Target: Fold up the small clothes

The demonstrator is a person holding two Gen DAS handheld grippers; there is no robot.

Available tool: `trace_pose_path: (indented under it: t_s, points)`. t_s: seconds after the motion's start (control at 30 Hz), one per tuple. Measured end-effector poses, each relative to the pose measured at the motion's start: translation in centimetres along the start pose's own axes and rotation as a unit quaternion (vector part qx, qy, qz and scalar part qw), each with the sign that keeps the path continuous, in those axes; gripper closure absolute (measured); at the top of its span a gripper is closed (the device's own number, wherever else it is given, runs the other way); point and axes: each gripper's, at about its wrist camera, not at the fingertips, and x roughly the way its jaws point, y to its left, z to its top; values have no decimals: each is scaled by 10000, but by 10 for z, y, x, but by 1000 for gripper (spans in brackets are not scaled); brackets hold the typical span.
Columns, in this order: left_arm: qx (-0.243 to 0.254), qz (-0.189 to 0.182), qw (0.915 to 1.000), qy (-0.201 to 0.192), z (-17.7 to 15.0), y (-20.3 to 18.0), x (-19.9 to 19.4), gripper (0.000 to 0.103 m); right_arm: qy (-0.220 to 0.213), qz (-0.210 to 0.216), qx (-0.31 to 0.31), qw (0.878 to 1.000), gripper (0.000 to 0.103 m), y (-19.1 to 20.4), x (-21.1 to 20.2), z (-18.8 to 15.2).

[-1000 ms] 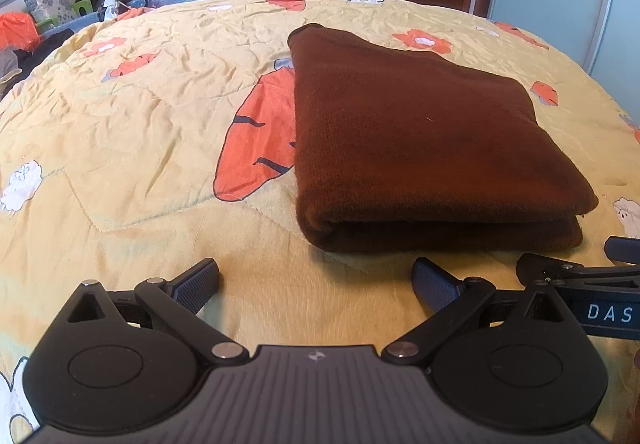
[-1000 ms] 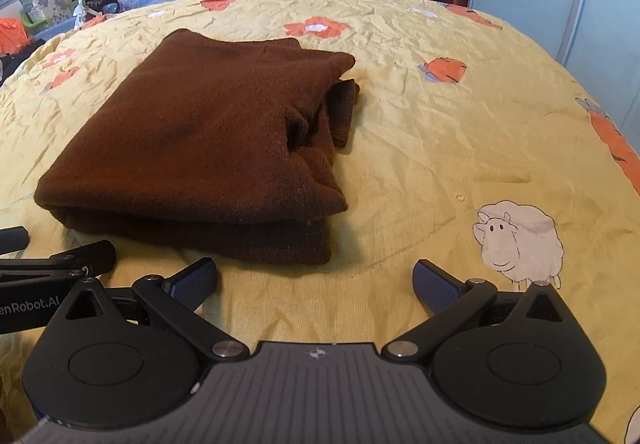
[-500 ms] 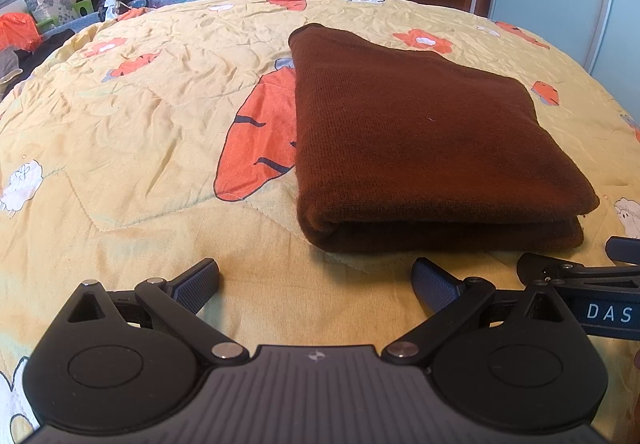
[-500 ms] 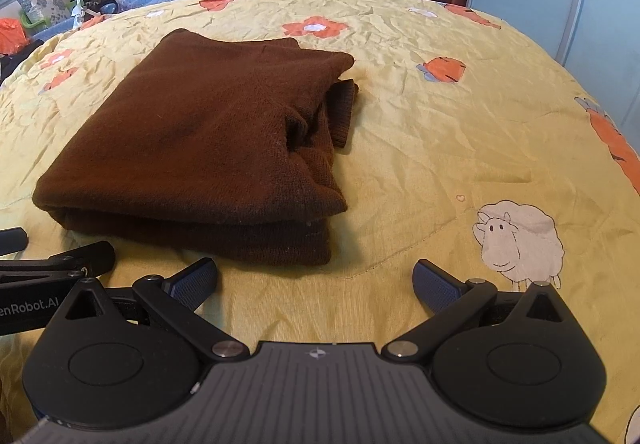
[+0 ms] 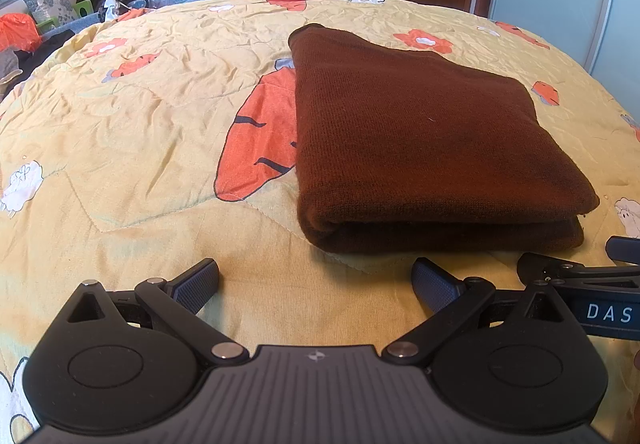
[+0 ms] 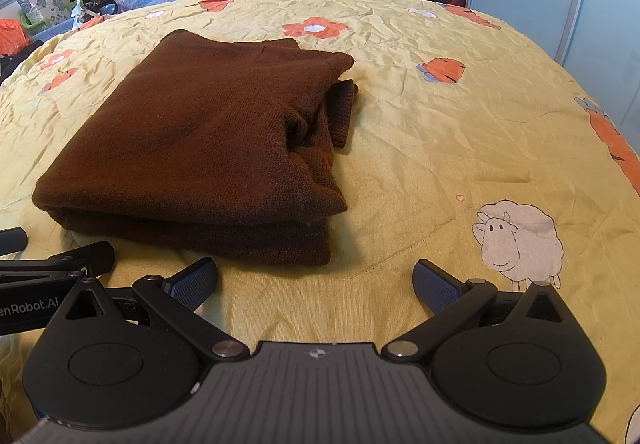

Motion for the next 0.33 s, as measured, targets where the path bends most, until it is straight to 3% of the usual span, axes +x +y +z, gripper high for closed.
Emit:
trace_pose_path:
  t_s: [0.33]
  points:
    - [-50, -228, 9996, -174, -3, 5, -10, 0, 8, -5, 1, 10000, 0, 1, -1, 0]
